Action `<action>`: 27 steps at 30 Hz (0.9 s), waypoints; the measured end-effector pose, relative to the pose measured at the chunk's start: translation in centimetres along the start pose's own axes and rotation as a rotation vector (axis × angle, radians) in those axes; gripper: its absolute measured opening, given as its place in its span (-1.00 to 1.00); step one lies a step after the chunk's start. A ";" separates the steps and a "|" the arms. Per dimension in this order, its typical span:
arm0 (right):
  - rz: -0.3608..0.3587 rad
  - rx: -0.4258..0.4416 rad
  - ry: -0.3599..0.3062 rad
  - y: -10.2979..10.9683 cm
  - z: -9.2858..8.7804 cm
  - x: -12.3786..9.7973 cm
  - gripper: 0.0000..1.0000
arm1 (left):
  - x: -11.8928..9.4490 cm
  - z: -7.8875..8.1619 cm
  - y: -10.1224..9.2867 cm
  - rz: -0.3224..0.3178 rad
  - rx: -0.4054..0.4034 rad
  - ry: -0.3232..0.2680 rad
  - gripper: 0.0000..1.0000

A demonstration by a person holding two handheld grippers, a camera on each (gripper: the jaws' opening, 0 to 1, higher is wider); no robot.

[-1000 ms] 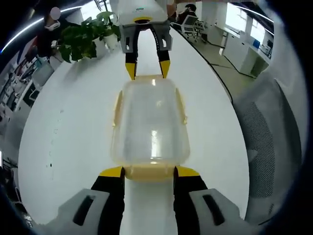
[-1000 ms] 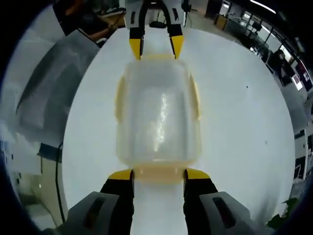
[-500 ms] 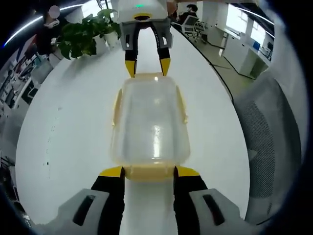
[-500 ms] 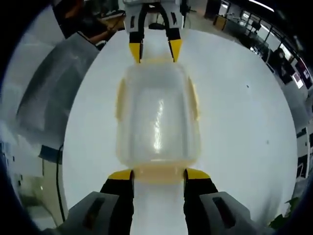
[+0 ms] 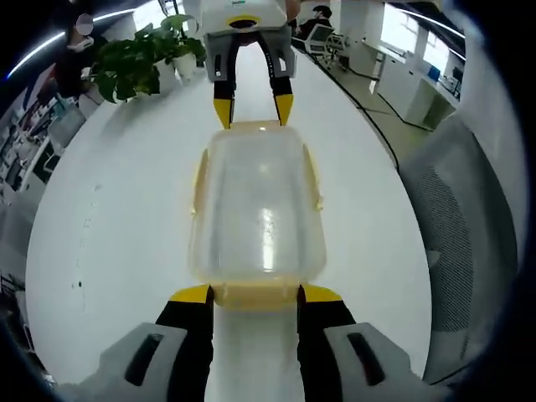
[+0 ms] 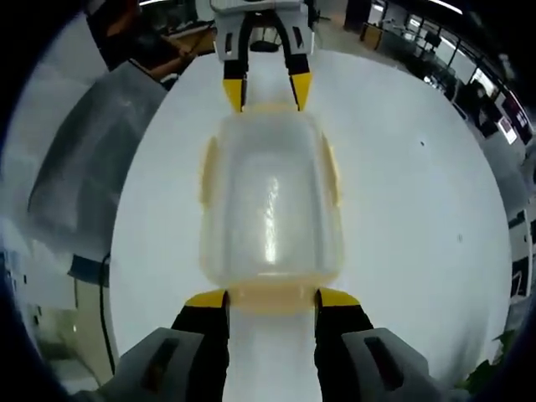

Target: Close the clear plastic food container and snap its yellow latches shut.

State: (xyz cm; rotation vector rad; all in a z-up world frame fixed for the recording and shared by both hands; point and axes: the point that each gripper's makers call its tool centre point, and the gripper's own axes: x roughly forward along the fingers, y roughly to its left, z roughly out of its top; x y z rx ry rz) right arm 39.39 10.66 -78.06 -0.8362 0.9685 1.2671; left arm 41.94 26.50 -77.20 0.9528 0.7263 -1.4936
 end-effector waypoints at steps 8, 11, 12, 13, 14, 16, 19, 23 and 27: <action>0.000 0.014 0.001 0.2 -0.4 -0.2 -0.23 | 0.2 0.4 -0.1 -0.012 0.001 -0.013 -0.23; -0.001 0.014 -0.004 0.2 -0.5 -0.2 -0.23 | 0.3 0.5 -0.1 -0.018 0.000 -0.017 -0.23; -0.004 0.011 -0.003 0.2 -0.5 -0.2 -0.23 | 0.3 0.5 -0.1 -0.017 0.003 -0.018 -0.22; -0.008 0.006 -0.002 0.1 -0.5 -0.2 -0.23 | 0.3 0.5 0.0 -0.012 0.005 -0.021 -0.22; -0.007 0.008 -0.002 0.1 -0.6 -0.2 -0.23 | 0.3 0.5 0.0 -0.010 0.009 -0.022 -0.22; -0.009 0.009 -0.004 0.1 -0.6 -0.3 -0.23 | 0.4 0.5 0.1 -0.005 0.014 -0.021 -0.22; -0.011 0.007 -0.005 0.0 -0.7 -0.2 -0.23 | 0.5 0.5 0.0 -0.009 0.010 -0.019 -0.22; -0.012 0.002 -0.004 0.1 -0.7 -0.1 -0.21 | 0.6 0.5 0.1 -0.008 0.018 -0.019 -0.22; -0.019 -0.007 0.008 0.1 -1.1 0.0 -0.16 | 0.7 0.1 -0.1 0.000 0.075 -0.007 -0.21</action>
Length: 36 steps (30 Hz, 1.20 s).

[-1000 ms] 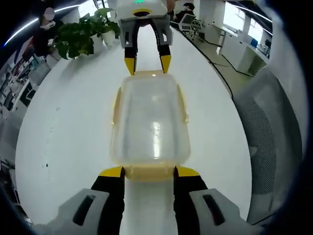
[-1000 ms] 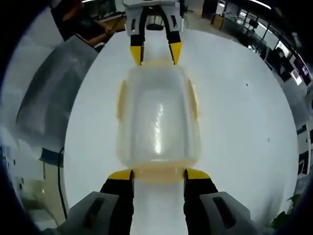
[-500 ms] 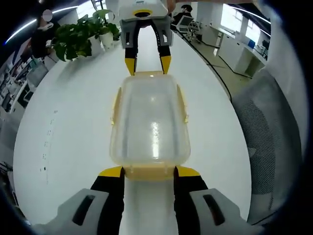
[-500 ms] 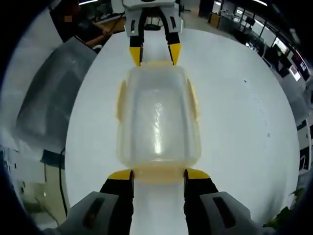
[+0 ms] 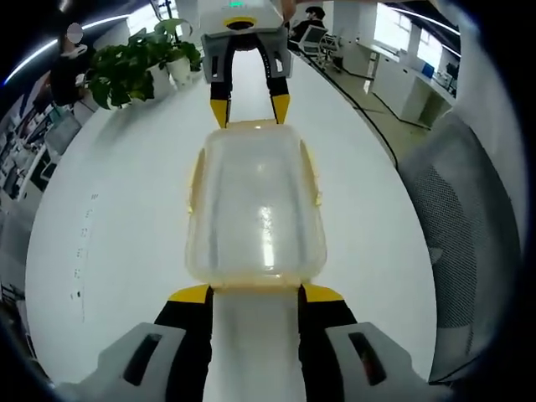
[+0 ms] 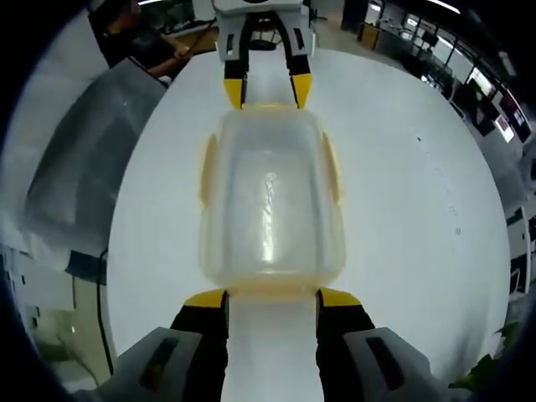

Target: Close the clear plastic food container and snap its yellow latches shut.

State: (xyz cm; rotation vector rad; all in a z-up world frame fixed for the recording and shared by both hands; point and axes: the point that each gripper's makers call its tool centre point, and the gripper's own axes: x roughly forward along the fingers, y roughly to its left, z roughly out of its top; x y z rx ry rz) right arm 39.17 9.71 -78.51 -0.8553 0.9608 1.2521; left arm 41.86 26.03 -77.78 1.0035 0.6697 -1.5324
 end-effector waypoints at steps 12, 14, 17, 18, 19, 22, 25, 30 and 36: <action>-0.067 0.110 -0.067 -0.2 0.4 -1.6 -0.04 | -1.1 -0.6 -0.1 0.029 -0.078 -0.008 -0.14; -0.091 0.155 -0.091 -0.5 0.7 -2.1 -0.04 | -1.4 -0.2 0.1 0.046 -0.131 -0.043 -0.13; -0.145 0.252 -0.099 -1.1 0.6 -2.9 -0.06 | -2.1 0.1 0.3 0.067 -0.204 -0.069 -0.13; -0.151 0.295 -0.112 -1.1 0.7 -3.0 -0.07 | -2.2 0.1 0.5 0.084 -0.226 -0.076 -0.13; -0.174 0.341 -0.119 -1.4 0.7 -3.3 -0.08 | -2.4 0.3 0.6 0.095 -0.269 -0.084 -0.13; -0.218 0.428 -0.112 -1.8 0.5 -3.5 -0.11 | -2.7 0.5 1.1 0.143 -0.353 -0.095 -0.13; -0.261 0.520 -0.116 -2.0 0.5 -3.8 -0.15 | -2.8 0.7 1.2 0.168 -0.455 -0.103 -0.14; -0.292 0.683 -0.129 -2.1 0.5 -3.6 -0.15 | -2.9 0.8 1.4 0.216 -0.616 -0.123 -0.15; -0.286 0.930 -0.240 -2.3 1.6 -3.3 -0.16 | -2.5 0.9 1.2 0.253 -0.836 -0.142 -0.16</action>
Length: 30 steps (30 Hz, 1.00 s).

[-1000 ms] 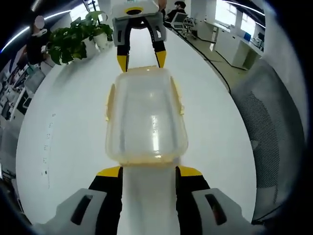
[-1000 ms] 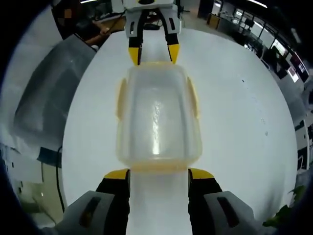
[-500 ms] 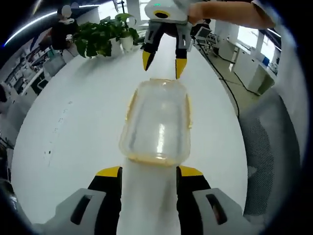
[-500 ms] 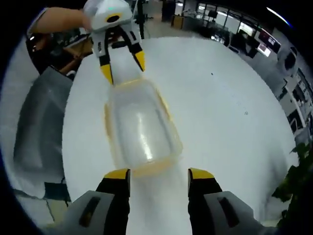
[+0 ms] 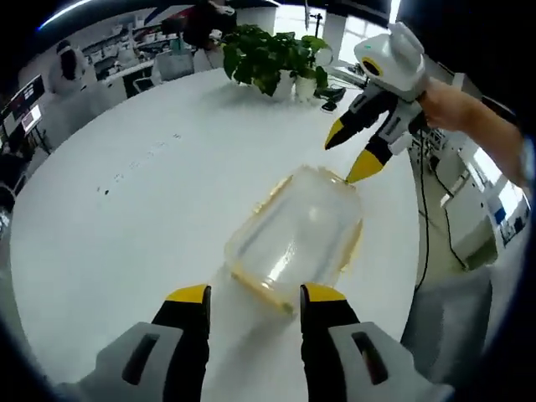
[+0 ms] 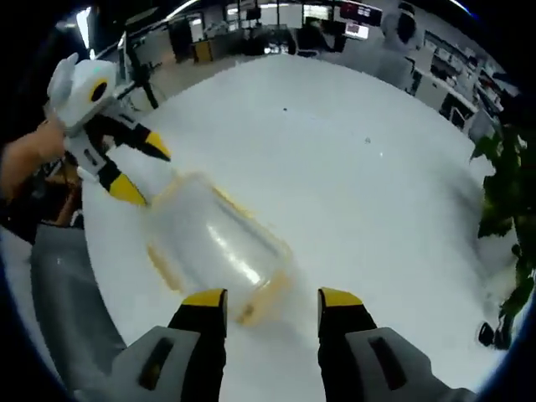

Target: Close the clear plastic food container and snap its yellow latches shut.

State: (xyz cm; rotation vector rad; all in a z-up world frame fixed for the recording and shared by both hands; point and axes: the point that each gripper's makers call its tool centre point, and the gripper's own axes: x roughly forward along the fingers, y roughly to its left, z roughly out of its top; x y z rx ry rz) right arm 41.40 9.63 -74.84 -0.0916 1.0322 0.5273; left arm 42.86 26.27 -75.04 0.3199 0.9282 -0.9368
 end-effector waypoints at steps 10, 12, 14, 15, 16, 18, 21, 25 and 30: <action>0.031 0.168 0.027 0.6 -1.4 1.2 -0.18 | 1.6 -1.0 -1.9 -0.050 -0.197 0.012 -0.21; 0.067 0.263 0.015 1.0 -1.5 1.4 -0.22 | 1.8 -1.2 -2.0 -0.062 -0.241 0.016 -0.22; 0.062 0.242 0.013 0.8 -1.7 1.6 -0.25 | 2.0 -1.3 -1.9 -0.059 -0.235 0.013 -0.25; 0.061 0.240 0.021 0.8 -1.9 1.7 -0.27 | 2.0 -1.4 -2.0 -0.054 -0.215 0.018 -0.25; 0.058 0.220 0.037 0.8 -2.3 1.9 -0.28 | 2.0 -0.9 -1.9 -0.052 -0.213 -0.011 -0.25; 0.077 0.258 0.027 1.1 -2.3 2.0 -0.26 | 2.1 -1.0 -1.8 -0.057 -0.238 -0.006 -0.26; 0.081 0.250 0.021 1.1 -2.1 2.0 -0.26 | 2.2 -1.1 -1.9 -0.065 -0.248 -0.004 -0.27; 0.093 0.251 0.031 1.3 -2.2 2.1 -0.32 | 2.3 -1.1 -2.1 -0.064 -0.245 0.004 -0.31; 0.114 0.237 0.058 2.1 -2.9 2.3 -0.40 | 2.1 -1.4 -2.3 -0.081 -0.271 0.016 -0.44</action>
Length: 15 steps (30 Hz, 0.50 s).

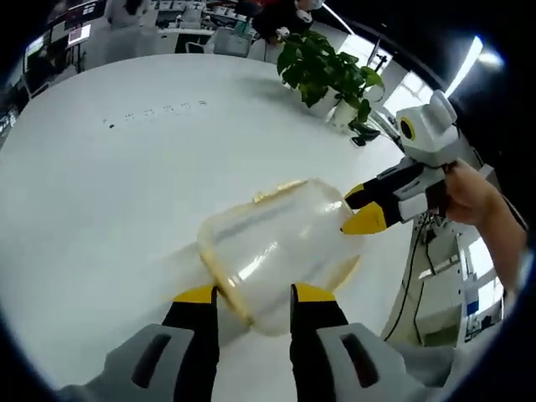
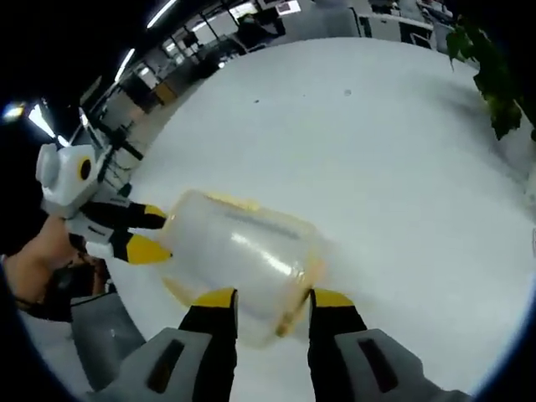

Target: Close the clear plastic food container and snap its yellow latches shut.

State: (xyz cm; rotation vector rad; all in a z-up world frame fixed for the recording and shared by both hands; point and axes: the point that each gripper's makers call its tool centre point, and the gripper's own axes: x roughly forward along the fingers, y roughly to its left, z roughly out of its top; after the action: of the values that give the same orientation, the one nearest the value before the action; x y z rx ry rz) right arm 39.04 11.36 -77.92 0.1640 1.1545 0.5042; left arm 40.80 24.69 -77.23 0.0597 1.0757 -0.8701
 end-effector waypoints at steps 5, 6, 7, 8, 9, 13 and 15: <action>-0.010 0.012 -0.007 -0.3 0.2 0.1 -0.39 | -0.3 0.1 0.2 0.001 -0.008 -0.005 -0.43; -0.010 0.018 -0.010 -0.4 0.3 0.1 -0.39 | -0.3 0.1 0.1 -0.003 -0.005 -0.012 -0.43; -0.010 0.019 -0.010 -0.4 0.4 0.1 -0.38 | -0.2 0.1 0.1 -0.004 -0.006 -0.018 -0.42; -0.010 0.025 -0.008 -0.3 0.4 0.1 -0.37 | -0.3 0.1 0.2 -0.005 -0.007 -0.024 -0.41; -0.010 0.029 -0.008 -0.4 0.5 0.1 -0.37 | -0.1 0.1 0.2 -0.007 -0.010 -0.025 -0.40; -0.012 0.017 -0.006 -0.3 0.7 0.1 -0.35 | 0.0 0.2 0.1 -0.010 -0.011 -0.028 -0.38; -0.018 0.009 -0.003 -0.3 0.9 0.0 -0.35 | 0.1 0.3 0.1 -0.014 -0.012 -0.035 -0.37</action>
State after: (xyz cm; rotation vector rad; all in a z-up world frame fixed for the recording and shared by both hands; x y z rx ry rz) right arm 39.90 11.21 -77.69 0.1624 1.1547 0.4828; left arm 41.09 24.61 -77.22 0.0266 1.0500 -0.8741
